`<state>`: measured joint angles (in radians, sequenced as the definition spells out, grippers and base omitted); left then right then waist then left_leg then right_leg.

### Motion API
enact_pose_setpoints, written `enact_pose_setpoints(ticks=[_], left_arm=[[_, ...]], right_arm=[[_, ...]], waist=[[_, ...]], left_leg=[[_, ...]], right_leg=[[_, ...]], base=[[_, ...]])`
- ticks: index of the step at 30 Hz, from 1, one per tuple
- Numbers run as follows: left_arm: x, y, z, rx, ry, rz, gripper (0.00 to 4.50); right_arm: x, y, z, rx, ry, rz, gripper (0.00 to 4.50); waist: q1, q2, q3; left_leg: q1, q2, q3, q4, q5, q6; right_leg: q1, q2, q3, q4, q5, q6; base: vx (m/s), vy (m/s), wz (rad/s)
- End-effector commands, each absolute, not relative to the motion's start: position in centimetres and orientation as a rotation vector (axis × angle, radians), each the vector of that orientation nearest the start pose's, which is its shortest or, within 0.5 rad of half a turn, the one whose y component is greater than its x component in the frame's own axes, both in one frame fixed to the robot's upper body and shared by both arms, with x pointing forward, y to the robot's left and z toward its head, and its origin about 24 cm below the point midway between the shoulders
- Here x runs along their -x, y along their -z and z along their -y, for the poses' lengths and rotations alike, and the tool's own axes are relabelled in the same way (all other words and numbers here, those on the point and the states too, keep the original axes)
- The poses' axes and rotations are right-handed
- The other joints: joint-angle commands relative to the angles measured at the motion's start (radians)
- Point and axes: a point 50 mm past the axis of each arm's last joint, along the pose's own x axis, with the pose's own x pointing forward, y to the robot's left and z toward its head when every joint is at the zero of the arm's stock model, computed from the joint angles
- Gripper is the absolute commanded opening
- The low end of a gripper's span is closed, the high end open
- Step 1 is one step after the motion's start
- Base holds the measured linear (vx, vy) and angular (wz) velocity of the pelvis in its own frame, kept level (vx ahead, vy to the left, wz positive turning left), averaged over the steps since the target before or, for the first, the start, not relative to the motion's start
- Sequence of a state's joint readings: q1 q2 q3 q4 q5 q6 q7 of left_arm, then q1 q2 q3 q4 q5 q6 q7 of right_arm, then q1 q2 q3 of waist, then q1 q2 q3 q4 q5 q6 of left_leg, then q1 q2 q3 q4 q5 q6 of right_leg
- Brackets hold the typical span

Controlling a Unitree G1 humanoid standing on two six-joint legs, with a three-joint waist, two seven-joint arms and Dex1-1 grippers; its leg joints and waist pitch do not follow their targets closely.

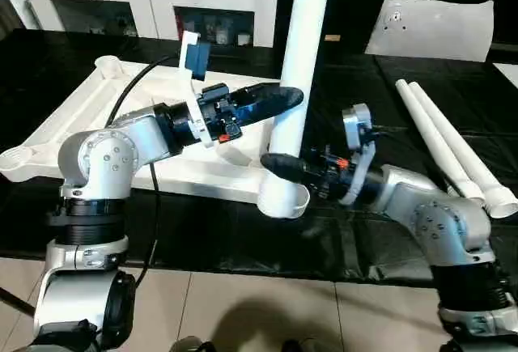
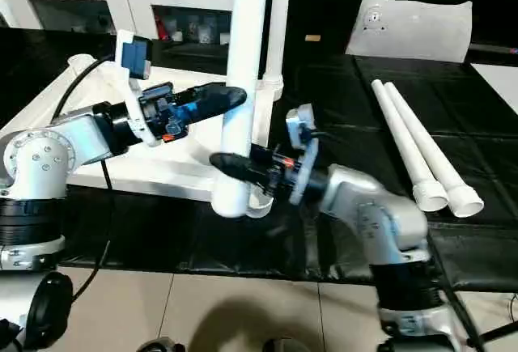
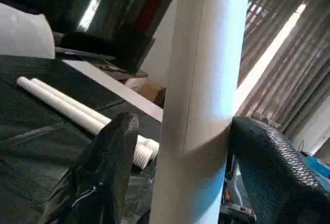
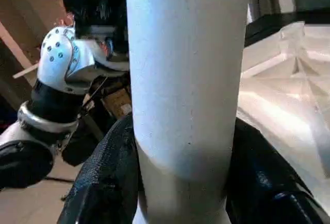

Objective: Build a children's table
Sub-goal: Pick table leg

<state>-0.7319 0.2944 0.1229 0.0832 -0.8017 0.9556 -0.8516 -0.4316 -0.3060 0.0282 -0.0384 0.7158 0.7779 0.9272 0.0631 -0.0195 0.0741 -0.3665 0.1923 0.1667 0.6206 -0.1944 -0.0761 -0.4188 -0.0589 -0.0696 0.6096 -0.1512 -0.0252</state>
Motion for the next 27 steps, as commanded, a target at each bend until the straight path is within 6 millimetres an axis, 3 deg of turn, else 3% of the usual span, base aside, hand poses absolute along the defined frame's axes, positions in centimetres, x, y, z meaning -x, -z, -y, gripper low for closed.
enact_pose_setpoints(ticks=[1,4,7,12,18,27], left_arm=[[-31.7,-19.4,-11.7,0.438,1.271,-0.128,3.42],[-31.4,-19.5,-11.8,0.446,1.311,-0.116,3.42],[-31.1,-19.6,-11.5,0.453,1.341,-0.110,2.89],[-30.7,-19.1,-11.0,0.406,1.371,-0.121,2.89],[-31.0,-18.2,-10.7,0.286,1.341,-0.151,2.89],[-31.0,-18.4,-10.7,0.351,1.342,-0.123,2.89]], right_arm=[[-27.8,-13.4,11.4,-0.408,-1.328,-0.195,1.89],[-27.7,-13.3,11.5,-0.392,-1.335,-0.208,1.89],[-27.7,-13.2,11.7,-0.373,-1.338,-0.221,1.89],[-27.8,-13.0,11.7,-0.333,-1.334,-0.242,1.89],[-27.9,-12.7,11.5,-0.282,-1.325,-0.254,1.89],[-28.1,-12.6,11.6,-0.265,-1.305,-0.252,1.89]], waist=[[0.006,-0.003,-0.078],[0.005,-0.003,-0.079],[0.006,-0.003,-0.079],[0.006,-0.004,-0.078],[0.004,-0.005,-0.077],[0.003,-0.006,-0.078]], left_leg=[[0.003,0.019,-0.006,-0.073,-0.154,0.014],[0.001,0.019,-0.005,-0.072,-0.147,0.011],[0.003,0.020,-0.005,-0.072,-0.148,0.012],[0.002,0.021,-0.004,-0.072,-0.150,0.012],[0.003,0.020,-0.006,-0.074,-0.159,0.010],[0.002,0.020,-0.004,-0.071,-0.154,0.010]], right_leg=[[0.060,-0.068,0.040,-0.097,-0.477,-0.067],[0.060,-0.068,0.040,-0.095,-0.476,-0.067],[0.059,-0.067,0.039,-0.094,-0.465,-0.078],[0.058,-0.069,0.040,-0.093,-0.469,-0.081],[0.057,-0.069,0.039,-0.100,-0.513,-0.050],[0.058,-0.068,0.039,-0.094,-0.472,-0.080]], base=[[0.000,0.000,0.00],[0.000,0.000,0.00],[0.000,0.000,0.00],[0.000,0.000,0.00],[0.000,0.000,0.00],[0.000,0.000,0.00]])
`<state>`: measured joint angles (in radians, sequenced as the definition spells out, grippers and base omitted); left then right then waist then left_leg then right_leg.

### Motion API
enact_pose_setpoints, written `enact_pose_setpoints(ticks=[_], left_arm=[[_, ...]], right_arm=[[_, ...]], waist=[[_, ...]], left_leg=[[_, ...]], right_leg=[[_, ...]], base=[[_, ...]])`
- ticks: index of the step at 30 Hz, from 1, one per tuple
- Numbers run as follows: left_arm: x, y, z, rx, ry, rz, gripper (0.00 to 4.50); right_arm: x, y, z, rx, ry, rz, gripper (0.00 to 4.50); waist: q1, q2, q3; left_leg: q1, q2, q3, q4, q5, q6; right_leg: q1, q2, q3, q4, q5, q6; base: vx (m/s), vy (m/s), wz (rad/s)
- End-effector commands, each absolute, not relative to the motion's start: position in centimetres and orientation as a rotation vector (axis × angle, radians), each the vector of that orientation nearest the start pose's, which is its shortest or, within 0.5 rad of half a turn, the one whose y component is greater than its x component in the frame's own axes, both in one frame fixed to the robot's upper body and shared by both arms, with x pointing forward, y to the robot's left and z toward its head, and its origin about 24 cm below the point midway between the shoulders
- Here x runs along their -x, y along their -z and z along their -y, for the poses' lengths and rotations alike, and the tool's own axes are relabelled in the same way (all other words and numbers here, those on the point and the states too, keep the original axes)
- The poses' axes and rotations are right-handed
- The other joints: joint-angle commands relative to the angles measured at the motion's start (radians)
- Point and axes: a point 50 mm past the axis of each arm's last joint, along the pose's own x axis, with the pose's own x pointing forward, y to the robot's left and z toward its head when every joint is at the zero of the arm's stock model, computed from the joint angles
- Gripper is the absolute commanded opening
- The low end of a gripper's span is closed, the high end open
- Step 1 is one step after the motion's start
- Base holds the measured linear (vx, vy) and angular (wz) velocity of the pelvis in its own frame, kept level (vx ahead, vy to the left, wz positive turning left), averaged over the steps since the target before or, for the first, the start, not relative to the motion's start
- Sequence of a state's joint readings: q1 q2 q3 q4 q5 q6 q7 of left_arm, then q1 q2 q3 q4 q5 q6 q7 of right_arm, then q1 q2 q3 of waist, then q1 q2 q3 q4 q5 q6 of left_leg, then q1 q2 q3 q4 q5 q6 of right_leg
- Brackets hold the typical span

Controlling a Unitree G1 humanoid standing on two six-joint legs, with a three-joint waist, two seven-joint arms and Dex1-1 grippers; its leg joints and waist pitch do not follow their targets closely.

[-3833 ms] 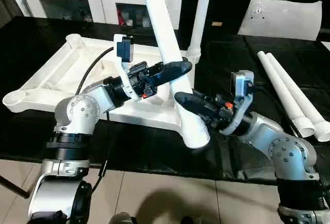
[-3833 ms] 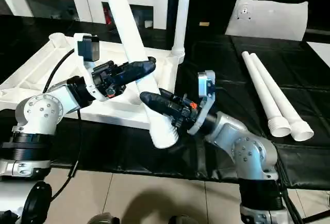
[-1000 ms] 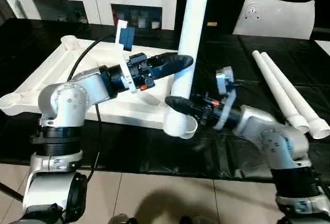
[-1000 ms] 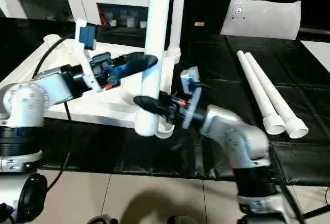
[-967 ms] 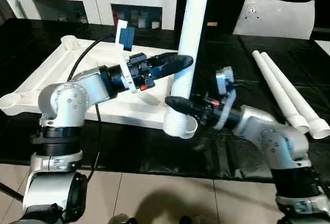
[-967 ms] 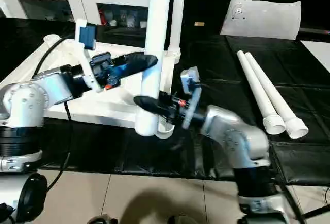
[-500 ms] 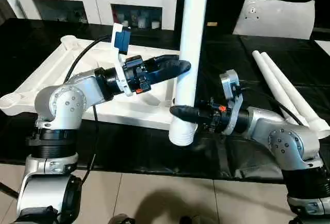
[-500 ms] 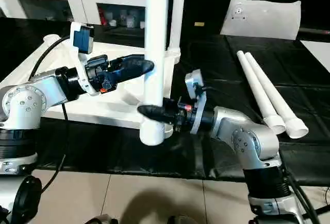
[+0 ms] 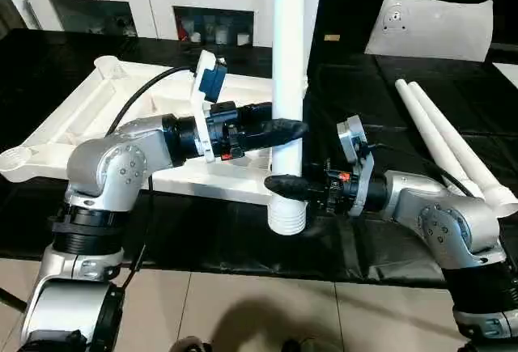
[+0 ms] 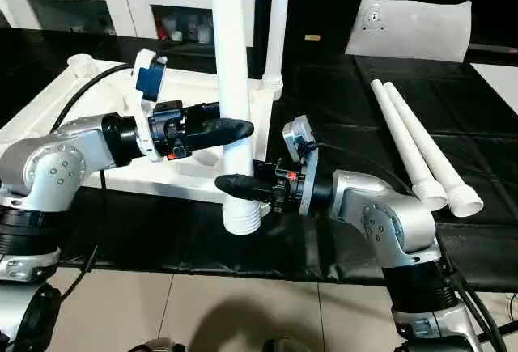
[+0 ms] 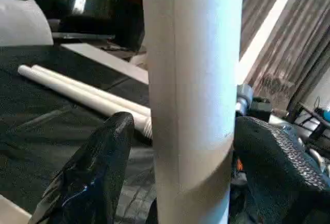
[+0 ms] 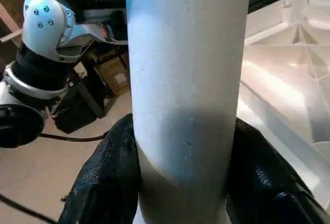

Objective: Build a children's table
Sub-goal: Pick table leg

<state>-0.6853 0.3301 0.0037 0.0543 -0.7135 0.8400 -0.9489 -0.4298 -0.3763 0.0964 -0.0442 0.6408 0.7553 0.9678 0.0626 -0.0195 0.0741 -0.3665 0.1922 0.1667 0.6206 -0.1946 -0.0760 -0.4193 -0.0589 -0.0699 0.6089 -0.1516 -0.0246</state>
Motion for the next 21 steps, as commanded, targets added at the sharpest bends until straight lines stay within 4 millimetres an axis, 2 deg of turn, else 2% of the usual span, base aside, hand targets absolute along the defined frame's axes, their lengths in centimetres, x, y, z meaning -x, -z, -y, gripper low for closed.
enact_pose_setpoints(ticks=[1,2,21], left_arm=[[-31.04,-18.42,-10.71,0.351,1.343,-0.122,2.89],[-30.98,-18.35,-10.70,0.365,1.349,-0.119,2.89],[-31.17,-18.18,-10.79,0.400,1.342,-0.110,2.89]], right_arm=[[-28.11,-12.59,11.61,-0.263,-1.305,-0.252,1.89],[-28.10,-12.53,11.62,-0.258,-1.304,-0.255,1.89],[-28.39,-12.31,11.52,-0.234,-1.303,-0.263,1.89]], waist=[[0.003,-0.009,-0.077],[0.004,-0.006,-0.077],[0.003,-0.007,-0.078]], left_leg=[[0.002,0.020,-0.003,-0.071,-0.155,0.011],[0.002,0.020,-0.004,-0.072,-0.156,0.013],[0.002,0.021,-0.004,-0.072,-0.154,0.016]], right_leg=[[0.058,-0.068,0.040,-0.095,-0.479,-0.077],[0.059,-0.068,0.039,-0.095,-0.488,-0.073],[0.058,-0.068,0.039,-0.095,-0.480,-0.072]], base=[[0.000,0.000,0.00],[0.000,0.000,0.00],[0.000,0.000,0.00]])
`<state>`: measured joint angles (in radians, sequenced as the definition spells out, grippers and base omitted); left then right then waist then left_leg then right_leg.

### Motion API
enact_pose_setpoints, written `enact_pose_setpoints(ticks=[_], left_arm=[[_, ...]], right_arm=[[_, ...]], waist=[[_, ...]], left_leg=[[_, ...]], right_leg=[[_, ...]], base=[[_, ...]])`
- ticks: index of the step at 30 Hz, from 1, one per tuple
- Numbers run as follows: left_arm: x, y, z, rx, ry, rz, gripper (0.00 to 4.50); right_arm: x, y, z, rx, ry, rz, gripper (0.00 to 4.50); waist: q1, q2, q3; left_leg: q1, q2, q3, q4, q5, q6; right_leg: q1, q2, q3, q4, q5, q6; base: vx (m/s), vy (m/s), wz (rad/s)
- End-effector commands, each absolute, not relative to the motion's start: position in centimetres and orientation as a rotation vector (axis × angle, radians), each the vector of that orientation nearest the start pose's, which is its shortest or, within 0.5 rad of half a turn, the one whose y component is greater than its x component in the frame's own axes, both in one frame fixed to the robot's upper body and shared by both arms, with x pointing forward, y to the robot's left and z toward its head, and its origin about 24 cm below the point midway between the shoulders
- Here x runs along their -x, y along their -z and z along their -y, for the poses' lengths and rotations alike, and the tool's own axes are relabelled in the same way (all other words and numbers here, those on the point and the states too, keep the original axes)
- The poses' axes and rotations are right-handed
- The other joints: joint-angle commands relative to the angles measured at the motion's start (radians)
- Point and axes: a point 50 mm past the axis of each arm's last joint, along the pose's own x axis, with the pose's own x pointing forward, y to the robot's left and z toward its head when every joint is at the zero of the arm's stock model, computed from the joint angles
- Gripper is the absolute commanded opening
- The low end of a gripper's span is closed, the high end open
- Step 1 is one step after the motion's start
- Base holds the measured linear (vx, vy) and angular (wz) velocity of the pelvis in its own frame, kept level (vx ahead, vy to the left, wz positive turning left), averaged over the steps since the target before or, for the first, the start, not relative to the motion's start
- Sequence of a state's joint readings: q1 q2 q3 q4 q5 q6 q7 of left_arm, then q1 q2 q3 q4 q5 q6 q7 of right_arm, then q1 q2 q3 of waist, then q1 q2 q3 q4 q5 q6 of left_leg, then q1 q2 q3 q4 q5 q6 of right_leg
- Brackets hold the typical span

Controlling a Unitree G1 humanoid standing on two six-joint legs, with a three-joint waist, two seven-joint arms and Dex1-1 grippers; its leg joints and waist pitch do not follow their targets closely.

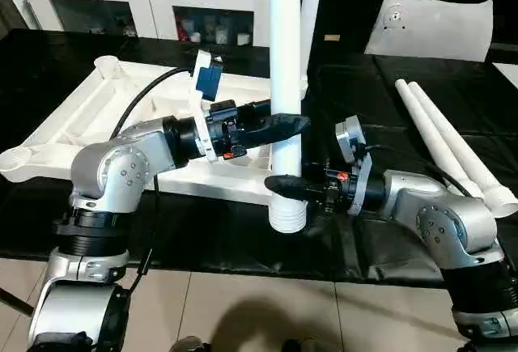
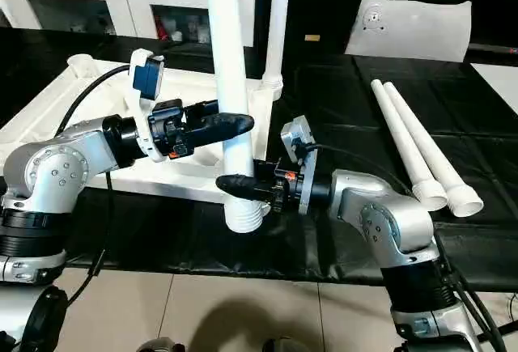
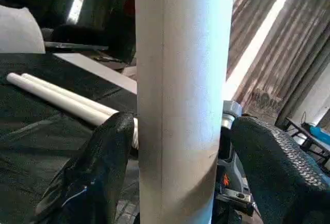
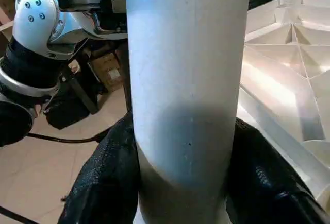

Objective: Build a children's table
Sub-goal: Pick table leg

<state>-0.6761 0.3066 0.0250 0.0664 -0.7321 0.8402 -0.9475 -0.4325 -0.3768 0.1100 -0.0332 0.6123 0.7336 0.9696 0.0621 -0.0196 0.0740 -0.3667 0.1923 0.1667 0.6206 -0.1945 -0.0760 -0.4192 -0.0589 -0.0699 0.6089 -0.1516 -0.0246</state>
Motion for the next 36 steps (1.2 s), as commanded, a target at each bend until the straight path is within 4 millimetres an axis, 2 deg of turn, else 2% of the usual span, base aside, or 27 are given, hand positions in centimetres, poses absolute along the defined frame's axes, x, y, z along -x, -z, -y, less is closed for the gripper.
enact_pose_setpoints(ticks=[1,2,3,18,24,28,29,31,36], left_arm=[[-31.2,-18.2,-10.8,0.400,1.342,-0.109,2.89],[-31.2,-18.2,-10.8,0.400,1.342,-0.110,2.89],[-31.2,-18.2,-10.8,0.400,1.342,-0.111,2.89],[-31.3,-17.8,-11.1,0.392,1.340,-0.145,2.89],[-31.2,-16.9,-11.2,0.240,1.346,-0.124,2.89],[-31.2,-16.8,-11.3,0.223,1.342,-0.120,2.89],[-31.2,-16.8,-11.3,0.226,1.344,-0.122,2.89],[-31.2,-16.8,-11.2,0.231,1.349,-0.124,2.89],[-31.1,-16.6,-11.2,0.227,1.361,-0.121,2.97]], right_arm=[[-28.4,-12.3,11.5,-0.233,-1.303,-0.263,1.89],[-28.4,-12.3,11.5,-0.233,-1.304,-0.263,1.89],[-28.4,-12.3,11.5,-0.233,-1.304,-0.263,1.89],[-28.4,-12.2,11.4,-0.227,-1.311,-0.268,1.89],[-28.4,-12.1,11.3,-0.220,-1.311,-0.268,1.89],[-28.4,-12.0,11.3,-0.218,-1.313,-0.270,1.89],[-28.3,-12.0,11.3,-0.218,-1.315,-0.271,1.89],[-28.3,-12.0,11.3,-0.217,-1.315,-0.272,1.89],[-28.3,-11.9,11.3,-0.212,-1.315,-0.275,1.89]], waist=[[0.003,-0.007,-0.078],[0.004,-0.004,-0.078],[0.003,-0.007,-0.078],[0.004,-0.004,-0.078],[0.004,-0.004,-0.077],[0.004,-0.001,-0.079],[0.003,-0.004,-0.078],[0.004,0.000,-0.078],[0.004,-0.002,-0.078]], left_leg=[[0.003,0.021,-0.004,-0.071,-0.152,0.016],[0.003,0.021,-0.004,-0.072,-0.152,0.017],[0.002,0.020,-0.004,-0.071,-0.152,0.017],[0.003,0.022,-0.005,-0.072,-0.157,0.015],[0.003,0.023,-0.007,-0.076,-0.161,0.016],[0.004,0.024,-0.005,-0.074,-0.157,0.009],[0.004,0.024,-0.006,-0.075,-0.160,0.009],[0.004,0.023,-0.005,-0.074,-0.163,0.009],[0.004,0.024,-0.005,-0.074,-0.163,0.010]], right_leg=[[0.058,-0.068,0.040,-0.094,-0.476,-0.074],[0.058,-0.068,0.039,-0.094,-0.477,-0.075],[0.058,-0.067,0.040,-0.095,-0.477,-0.074],[0.059,-0.068,0.040,-0.092,-0.462,-0.084],[0.059,-0.070,0.042,-0.095,-0.471,-0.072],[0.060,-0.070,0.042,-0.090,-0.447,-0.086],[0.060,-0.070,0.042,-0.089,-0.445,-0.090],[0.059,-0.070,0.042,-0.090,-0.452,-0.091],[0.060,-0.070,0.042,-0.090,-0.447,-0.096]], base=[[0.000,0.000,0.00],[0.000,0.000,0.00],[0.000,0.000,0.00],[0.000,0.000,0.00],[0.000,0.000,0.00],[0.000,0.000,0.00],[0.000,0.000,0.00],[0.000,0.000,0.00],[0.000,0.000,0.00]])
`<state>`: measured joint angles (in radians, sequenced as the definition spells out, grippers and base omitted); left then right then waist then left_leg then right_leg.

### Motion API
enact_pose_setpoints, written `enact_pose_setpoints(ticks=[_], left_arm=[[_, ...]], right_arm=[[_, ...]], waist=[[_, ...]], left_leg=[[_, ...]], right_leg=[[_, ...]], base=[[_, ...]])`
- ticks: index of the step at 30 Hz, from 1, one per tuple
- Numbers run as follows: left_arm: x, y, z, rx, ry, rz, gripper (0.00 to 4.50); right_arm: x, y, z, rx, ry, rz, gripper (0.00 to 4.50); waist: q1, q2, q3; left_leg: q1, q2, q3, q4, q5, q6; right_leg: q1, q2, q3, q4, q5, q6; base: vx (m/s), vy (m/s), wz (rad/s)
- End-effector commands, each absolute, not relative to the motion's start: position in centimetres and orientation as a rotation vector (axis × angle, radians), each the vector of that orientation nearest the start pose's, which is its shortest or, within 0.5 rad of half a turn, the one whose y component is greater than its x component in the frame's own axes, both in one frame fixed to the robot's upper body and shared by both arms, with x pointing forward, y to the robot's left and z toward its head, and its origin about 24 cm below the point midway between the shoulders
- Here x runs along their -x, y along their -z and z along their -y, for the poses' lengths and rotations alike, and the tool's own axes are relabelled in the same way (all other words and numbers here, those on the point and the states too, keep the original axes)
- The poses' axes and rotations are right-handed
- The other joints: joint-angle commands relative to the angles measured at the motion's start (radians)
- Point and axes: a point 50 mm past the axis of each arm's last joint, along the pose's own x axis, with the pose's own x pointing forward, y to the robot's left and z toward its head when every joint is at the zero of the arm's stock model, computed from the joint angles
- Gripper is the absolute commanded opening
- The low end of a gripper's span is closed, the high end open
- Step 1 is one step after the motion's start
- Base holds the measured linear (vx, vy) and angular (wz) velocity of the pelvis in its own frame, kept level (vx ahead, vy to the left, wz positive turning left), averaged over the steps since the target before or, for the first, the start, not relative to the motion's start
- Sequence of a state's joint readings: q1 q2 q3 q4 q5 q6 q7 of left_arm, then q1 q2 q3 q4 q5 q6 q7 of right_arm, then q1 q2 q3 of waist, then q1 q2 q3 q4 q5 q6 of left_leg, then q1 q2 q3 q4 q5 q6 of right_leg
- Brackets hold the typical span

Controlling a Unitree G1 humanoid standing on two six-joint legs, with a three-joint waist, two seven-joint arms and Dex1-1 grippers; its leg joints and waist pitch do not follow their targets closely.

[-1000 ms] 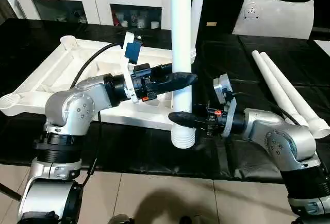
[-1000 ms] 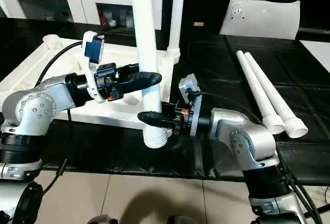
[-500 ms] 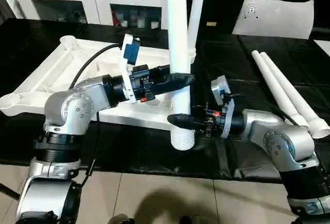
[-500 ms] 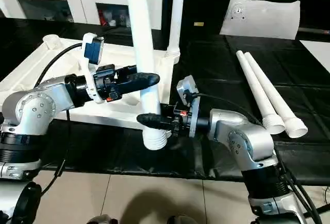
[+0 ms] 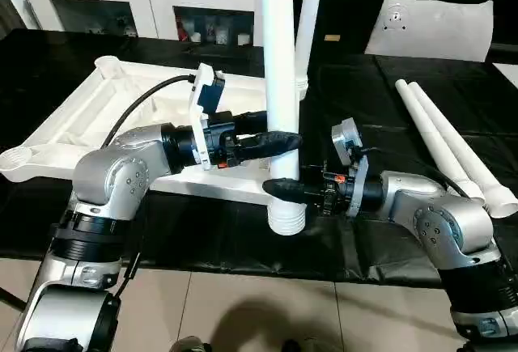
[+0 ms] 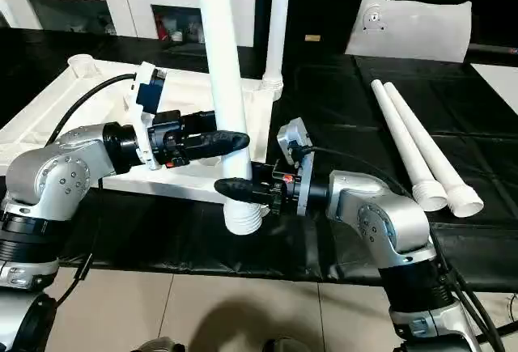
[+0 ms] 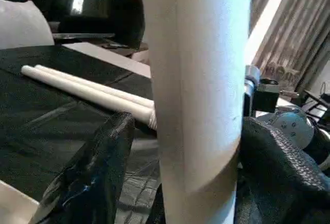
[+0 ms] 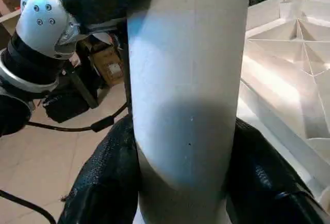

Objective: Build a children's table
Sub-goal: Pick table leg

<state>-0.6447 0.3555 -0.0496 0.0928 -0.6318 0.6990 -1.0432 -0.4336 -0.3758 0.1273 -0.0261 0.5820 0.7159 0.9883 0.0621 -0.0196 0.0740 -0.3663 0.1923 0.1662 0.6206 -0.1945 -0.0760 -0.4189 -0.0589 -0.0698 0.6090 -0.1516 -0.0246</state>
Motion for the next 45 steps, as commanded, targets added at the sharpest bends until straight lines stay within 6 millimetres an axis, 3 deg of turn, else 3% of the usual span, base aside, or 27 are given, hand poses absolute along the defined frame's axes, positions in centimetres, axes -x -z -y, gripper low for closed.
enact_pose_setpoints(ticks=[1,2,6,7,24,26,29,31,34,37,41,45], left_arm=[[-31.2,-16.5,-11.1,0.226,1.361,-0.121,2.91],[-31.2,-16.5,-11.1,0.226,1.361,-0.121,2.48],[-31.3,-16.6,-11.2,0.192,1.355,-0.102,2.52],[-31.3,-16.6,-11.2,0.188,1.353,-0.097,2.09],[-31.9,-16.9,-11.2,0.282,1.310,-0.116,1.90],[-32.5,-17.1,-11.3,0.259,1.259,-0.127,1.87],[-32.7,-17.2,-11.4,0.216,1.244,-0.147,1.86],[-32.8,-17.5,-11.4,0.199,1.235,-0.154,1.86],[-33.0,-17.8,-11.4,0.178,1.233,-0.164,1.86],[-33.1,-18.1,-11.2,0.166,1.239,-0.165,1.86],[-33.1,-18.2,-11.0,0.131,1.274,-0.160,1.86],[-32.8,-18.3,-10.8,0.099,1.319,-0.159,1.86]], right_arm=[[-28.3,-11.9,11.4,-0.210,-1.314,-0.275,1.89],[-28.3,-11.9,11.4,-0.209,-1.314,-0.275,1.89],[-28.3,-11.9,11.4,-0.200,-1.313,-0.277,1.89],[-28.3,-11.9,11.4,-0.199,-1.313,-0.277,1.89],[-28.8,-11.7,11.6,-0.151,-1.258,-0.269,1.88],[-29.0,-11.6,11.6,-0.161,-1.235,-0.264,2.44],[-29.4,-11.8,11.6,-0.172,-1.196,-0.240,2.60],[-29.6,-11.9,11.5,-0.178,-1.176,-0.222,2.98],[-29.7,-12.0,11.4,-0.184,-1.161,-0.211,3.03],[-30.1,-12.1,11.5,-0.199,-1.129,-0.205,3.42],[-30.5,-12.2,11.6,-0.221,-1.098,-0.219,3.46],[-30.4,-12.2,11.6,-0.207,-1.125,-0.242,3.46]], waist=[[0.004,0.000,-0.079],[0.003,-0.001,-0.079],[0.004,-0.001,-0.079],[0.003,-0.002,-0.078],[0.002,-0.003,-0.079],[0.002,-0.003,-0.080],[0.003,-0.004,-0.081],[0.001,-0.003,-0.082],[0.000,-0.004,-0.080],[0.000,-0.005,-0.080],[0.001,-0.003,-0.079],[0.002,-0.002,-0.082]], left_leg=[[0.004,0.024,-0.005,-0.075,-0.161,0.009],[0.003,0.024,-0.005,-0.074,-0.161,0.010],[0.003,0.025,-0.005,-0.075,-0.157,0.010],[0.003,0.025,-0.005,-0.075,-0.159,0.011],[0.004,0.022,-0.003,-0.073,-0.160,0.011],[0.004,0.021,-0.003,-0.072,-0.155,0.012],[0.002,0.022,-0.005,-0.073,-0.142,0.010],[0.002,0.024,-0.004,-0.073,-0.133,0.011],[0.004,0.023,-0.003,-0.073,-0.142,0.011],[0.005,0.024,-0.004,-0.074,-0.146,0.008],[0.005,0.022,-0.003,-0.074,-0.150,0.005],[0.004,0.024,-0.004,-0.074,-0.133,0.006]], right_leg=[[0.060,-0.070,0.043,-0.089,-0.442,-0.097],[0.060,-0.069,0.042,-0.088,-0.433,-0.099],[0.060,-0.070,0.043,-0.087,-0.421,-0.108],[0.061,-0.069,0.043,-0.087,-0.422,-0.105],[0.060,-0.068,0.042,-0.089,-0.438,-0.104],[0.060,-0.068,0.042,-0.088,-0.436,-0.102],[0.062,-0.068,0.042,-0.085,-0.420,-0.100],[0.062,-0.068,0.044,-0.081,-0.387,-0.110],[0.061,-0.068,0.043,-0.081,-0.390,-0.117],[0.062,-0.069,0.043,-0.082,-0.397,-0.117],[0.062,-0.069,0.044,-0.085,-0.419,-0.107],[0.064,-0.070,0.045,-0.079,-0.374,-0.119]], base=[[0.000,0.000,0.00],[0.000,0.000,0.00],[0.000,0.000,0.00],[0.000,0.000,0.00],[0.000,0.000,0.00],[0.000,0.000,0.00],[0.000,0.000,0.00],[0.000,0.000,0.00],[0.000,0.000,0.00],[0.000,0.000,0.00],[0.000,0.000,0.00],[0.000,0.000,0.00]])
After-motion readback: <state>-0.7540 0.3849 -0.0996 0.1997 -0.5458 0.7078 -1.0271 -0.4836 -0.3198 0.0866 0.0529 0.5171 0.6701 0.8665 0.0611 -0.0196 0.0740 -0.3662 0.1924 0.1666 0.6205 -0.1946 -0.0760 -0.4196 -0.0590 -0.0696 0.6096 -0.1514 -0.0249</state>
